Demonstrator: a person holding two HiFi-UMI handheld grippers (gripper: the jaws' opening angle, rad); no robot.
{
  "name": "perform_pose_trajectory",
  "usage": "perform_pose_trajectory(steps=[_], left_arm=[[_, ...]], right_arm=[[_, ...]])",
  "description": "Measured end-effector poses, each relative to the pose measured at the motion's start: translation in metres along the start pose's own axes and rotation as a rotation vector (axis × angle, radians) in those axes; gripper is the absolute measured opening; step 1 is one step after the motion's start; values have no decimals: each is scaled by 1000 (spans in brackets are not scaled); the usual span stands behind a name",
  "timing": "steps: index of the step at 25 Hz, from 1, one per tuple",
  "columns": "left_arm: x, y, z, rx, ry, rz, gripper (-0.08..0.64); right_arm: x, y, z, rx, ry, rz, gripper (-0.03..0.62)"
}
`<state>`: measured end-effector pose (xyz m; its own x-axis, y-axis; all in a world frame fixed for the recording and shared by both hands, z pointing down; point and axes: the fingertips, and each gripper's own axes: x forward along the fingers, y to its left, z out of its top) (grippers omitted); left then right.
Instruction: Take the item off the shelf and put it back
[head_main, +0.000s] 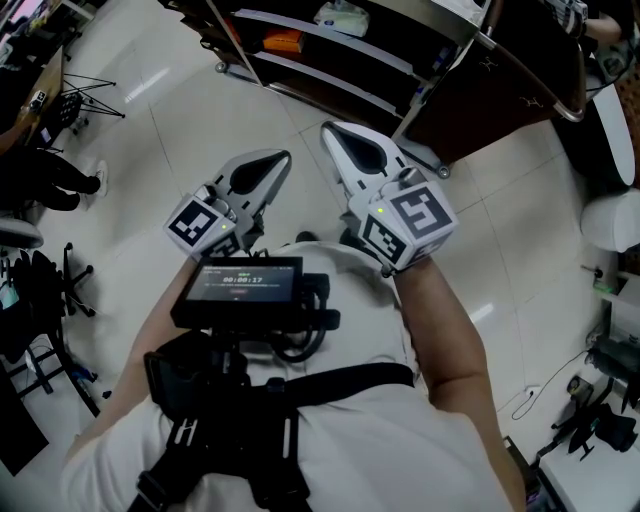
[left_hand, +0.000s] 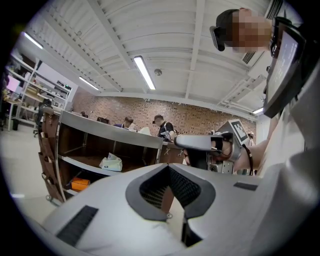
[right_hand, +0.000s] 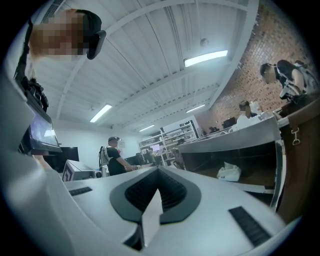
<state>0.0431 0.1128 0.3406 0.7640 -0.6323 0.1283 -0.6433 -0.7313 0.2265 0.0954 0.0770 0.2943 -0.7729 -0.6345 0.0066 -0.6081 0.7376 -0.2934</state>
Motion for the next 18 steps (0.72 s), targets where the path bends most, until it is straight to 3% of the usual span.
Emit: perform_pose_trajectory(steps=[18], left_arm=[[-1, 3, -2, 5, 5, 7, 8]], right_arm=[[2, 1, -5, 9, 4, 5, 5]])
